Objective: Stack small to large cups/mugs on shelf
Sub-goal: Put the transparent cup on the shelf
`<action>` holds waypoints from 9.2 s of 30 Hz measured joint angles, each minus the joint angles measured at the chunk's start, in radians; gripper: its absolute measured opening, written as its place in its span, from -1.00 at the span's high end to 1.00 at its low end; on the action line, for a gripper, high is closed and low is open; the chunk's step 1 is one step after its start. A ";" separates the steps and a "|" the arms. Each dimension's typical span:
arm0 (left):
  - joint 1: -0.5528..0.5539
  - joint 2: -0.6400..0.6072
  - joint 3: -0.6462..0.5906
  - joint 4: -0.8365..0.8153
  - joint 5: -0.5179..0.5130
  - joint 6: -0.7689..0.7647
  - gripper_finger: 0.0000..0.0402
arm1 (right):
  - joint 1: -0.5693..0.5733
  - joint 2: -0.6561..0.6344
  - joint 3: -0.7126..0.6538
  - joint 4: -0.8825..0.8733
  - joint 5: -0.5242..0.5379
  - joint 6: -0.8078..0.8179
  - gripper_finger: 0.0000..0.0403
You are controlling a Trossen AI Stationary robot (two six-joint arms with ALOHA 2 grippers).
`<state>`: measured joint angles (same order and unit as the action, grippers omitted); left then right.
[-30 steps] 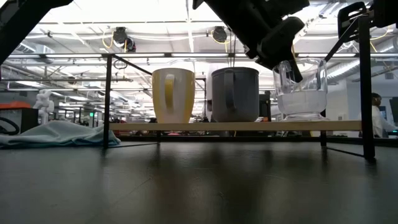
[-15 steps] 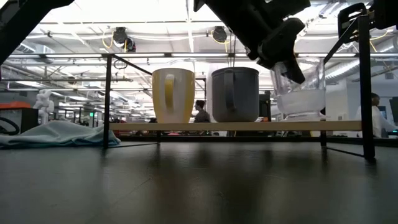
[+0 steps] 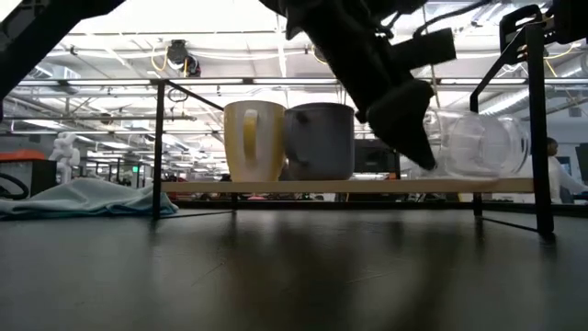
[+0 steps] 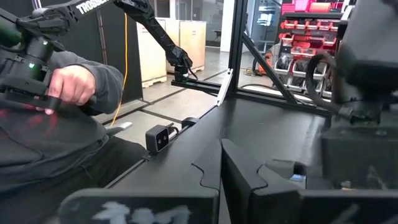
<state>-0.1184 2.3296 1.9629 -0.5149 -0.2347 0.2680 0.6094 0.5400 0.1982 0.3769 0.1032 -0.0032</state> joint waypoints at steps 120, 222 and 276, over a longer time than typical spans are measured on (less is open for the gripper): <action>-0.299 0.104 0.392 -0.939 -0.211 -0.033 1.00 | -0.002 0.000 0.000 0.004 0.070 -0.032 1.00; -0.479 0.206 0.275 -0.587 -0.606 0.776 0.19 | -0.002 0.122 0.000 0.046 0.082 0.018 1.00; -0.498 -0.877 -0.406 -0.798 -0.893 -0.904 0.95 | 0.087 0.278 0.292 -0.004 0.029 0.035 0.63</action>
<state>-0.6167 1.4523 1.5572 -1.3133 -1.1273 -0.6361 0.6962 0.8175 0.4903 0.3731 0.1324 0.0315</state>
